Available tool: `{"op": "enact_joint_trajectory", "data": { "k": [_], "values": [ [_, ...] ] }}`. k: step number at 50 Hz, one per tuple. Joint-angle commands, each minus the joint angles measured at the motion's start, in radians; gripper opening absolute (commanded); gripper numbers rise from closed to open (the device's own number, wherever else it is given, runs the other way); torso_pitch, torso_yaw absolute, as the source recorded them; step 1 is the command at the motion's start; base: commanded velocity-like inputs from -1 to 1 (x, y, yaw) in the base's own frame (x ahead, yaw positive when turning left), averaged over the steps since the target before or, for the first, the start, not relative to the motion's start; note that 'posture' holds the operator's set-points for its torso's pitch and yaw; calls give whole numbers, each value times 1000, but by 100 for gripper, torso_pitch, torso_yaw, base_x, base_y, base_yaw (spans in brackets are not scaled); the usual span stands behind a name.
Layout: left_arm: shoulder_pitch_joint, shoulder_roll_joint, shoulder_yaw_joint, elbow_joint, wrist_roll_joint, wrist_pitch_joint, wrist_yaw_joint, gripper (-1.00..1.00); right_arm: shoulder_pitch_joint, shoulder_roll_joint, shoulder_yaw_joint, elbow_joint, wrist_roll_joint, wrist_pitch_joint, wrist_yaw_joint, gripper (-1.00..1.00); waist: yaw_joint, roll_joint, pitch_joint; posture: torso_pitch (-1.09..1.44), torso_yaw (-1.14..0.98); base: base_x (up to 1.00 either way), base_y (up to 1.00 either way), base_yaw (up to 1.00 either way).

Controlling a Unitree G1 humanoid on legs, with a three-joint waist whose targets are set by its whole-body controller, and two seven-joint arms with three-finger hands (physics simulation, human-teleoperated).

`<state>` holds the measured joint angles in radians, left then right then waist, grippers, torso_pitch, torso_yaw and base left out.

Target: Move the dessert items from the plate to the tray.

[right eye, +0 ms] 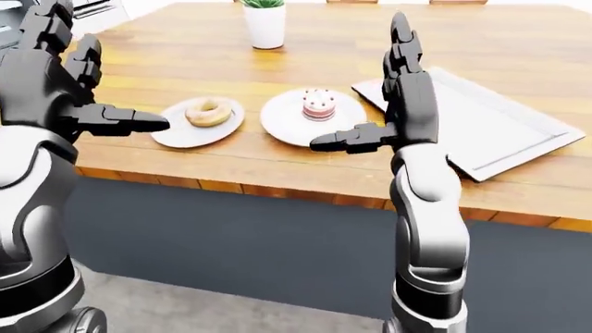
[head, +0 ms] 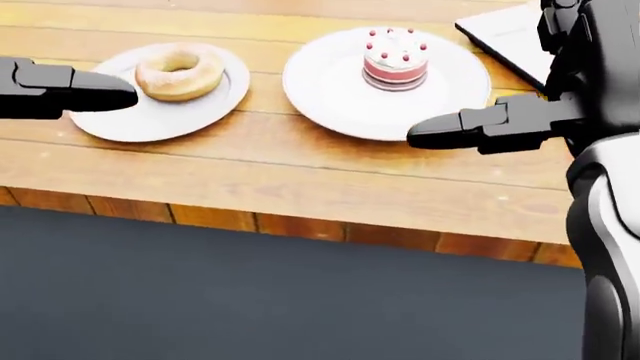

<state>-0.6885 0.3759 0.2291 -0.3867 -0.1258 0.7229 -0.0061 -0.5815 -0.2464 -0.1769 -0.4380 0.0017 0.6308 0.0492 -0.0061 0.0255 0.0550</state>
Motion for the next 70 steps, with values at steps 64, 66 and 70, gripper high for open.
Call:
{"op": "enact_joint_trajectory", "data": {
  "k": [64,66,70],
  "values": [
    [-63,17,6,-35,44,12,-14,100,39,-50,-45,-112,81,32,-36,100,-4,-45,7,0,0,15,6,0],
    [-58,15,4,-34,45,4,-16,100,28,-54,-40,-124,73,59,-30,100,-14,-3,-10,0,0,0,0,0],
    [-55,19,17,-34,35,-1,-22,100,-3,-76,-25,-155,45,153,0,100,-7,-18,-25,0,0,0,0,0]
  ]
}}
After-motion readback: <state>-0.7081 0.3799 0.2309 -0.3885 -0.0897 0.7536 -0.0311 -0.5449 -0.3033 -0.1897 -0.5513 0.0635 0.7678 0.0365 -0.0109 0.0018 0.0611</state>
